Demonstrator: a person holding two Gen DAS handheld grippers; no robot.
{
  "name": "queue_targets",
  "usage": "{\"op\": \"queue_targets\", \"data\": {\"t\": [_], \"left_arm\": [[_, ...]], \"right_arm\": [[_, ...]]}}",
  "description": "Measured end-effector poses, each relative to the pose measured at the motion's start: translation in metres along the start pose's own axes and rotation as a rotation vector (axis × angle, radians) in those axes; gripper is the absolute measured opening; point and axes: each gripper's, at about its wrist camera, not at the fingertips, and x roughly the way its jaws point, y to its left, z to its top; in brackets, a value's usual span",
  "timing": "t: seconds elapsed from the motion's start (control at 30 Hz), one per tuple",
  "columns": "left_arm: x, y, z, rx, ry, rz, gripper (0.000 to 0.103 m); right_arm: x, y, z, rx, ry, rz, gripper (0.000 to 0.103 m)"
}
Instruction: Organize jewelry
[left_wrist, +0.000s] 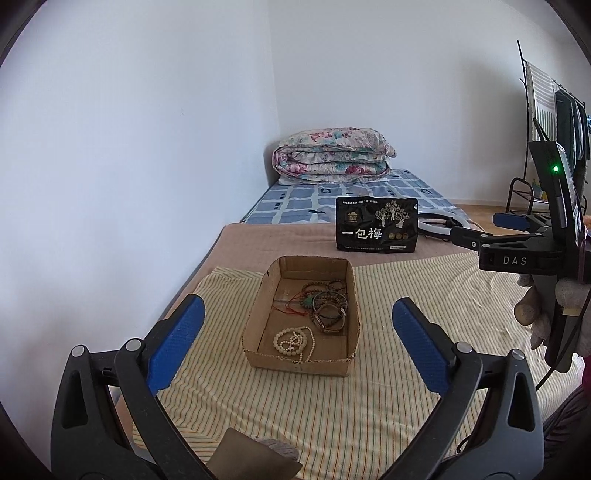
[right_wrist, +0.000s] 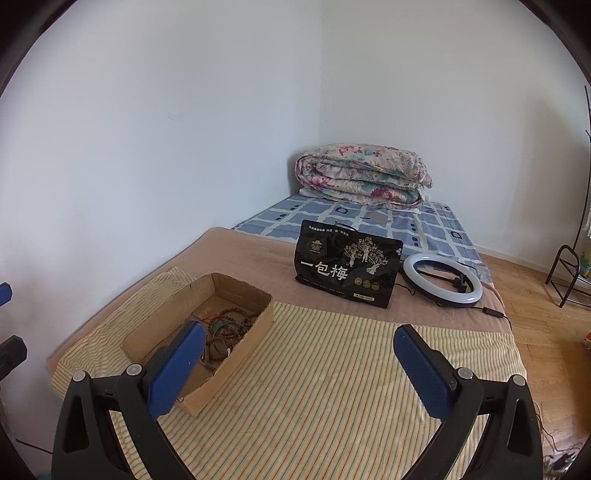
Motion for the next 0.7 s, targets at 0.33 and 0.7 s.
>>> {"op": "queue_targets", "data": {"t": [0.33, 0.7], "left_arm": [[0.0005, 0.0048, -0.0008, -0.031, 0.014, 0.010, 0.103], [-0.0009, 0.0061, 0.0002, -0.027, 0.010, 0.011, 0.103]], "right_arm": [[-0.0017, -0.0050, -0.0026, 0.011, 0.005, -0.011, 0.103], [-0.0002, -0.0022, -0.0041, -0.002, 0.007, -0.004, 0.103]]}}
